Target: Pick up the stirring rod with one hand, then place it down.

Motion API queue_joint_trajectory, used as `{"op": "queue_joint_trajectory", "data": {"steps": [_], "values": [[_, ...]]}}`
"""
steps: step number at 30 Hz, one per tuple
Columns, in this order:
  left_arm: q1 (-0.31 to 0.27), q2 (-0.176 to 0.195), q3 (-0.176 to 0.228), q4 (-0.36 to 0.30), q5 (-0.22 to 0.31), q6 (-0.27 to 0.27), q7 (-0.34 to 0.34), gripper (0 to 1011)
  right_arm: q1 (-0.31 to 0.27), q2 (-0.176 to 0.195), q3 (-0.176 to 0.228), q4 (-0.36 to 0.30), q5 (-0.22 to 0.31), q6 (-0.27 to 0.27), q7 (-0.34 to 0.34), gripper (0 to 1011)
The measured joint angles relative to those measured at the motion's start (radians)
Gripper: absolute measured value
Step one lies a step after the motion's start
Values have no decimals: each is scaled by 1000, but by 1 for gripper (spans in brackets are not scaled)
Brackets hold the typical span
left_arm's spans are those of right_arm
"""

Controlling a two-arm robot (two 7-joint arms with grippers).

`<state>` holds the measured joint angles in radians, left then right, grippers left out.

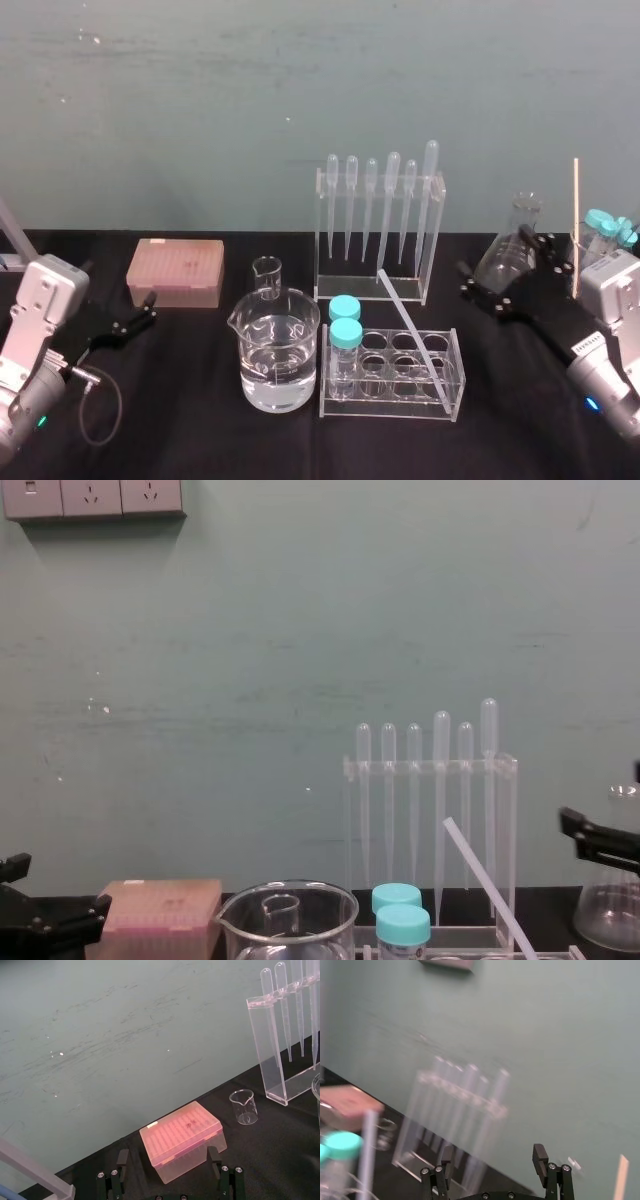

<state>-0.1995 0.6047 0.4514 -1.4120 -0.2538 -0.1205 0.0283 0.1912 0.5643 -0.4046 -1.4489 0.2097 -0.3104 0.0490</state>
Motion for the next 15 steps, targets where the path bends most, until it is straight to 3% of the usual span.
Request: {"op": "queue_joint_trajectory", "data": {"steps": [10, 13, 15], "values": [[0, 0, 0, 0, 0, 0, 0, 1000, 22, -4, -61, -26, -65, -167, 142, 1003], [0, 0, 0, 0, 0, 0, 0, 1000, 30, -6, -72, -26, -47, -168, 184, 1003], [0, 0, 0, 0, 0, 0, 0, 1000, 42, -8, -79, -20, 3, -143, 241, 1003]]}}
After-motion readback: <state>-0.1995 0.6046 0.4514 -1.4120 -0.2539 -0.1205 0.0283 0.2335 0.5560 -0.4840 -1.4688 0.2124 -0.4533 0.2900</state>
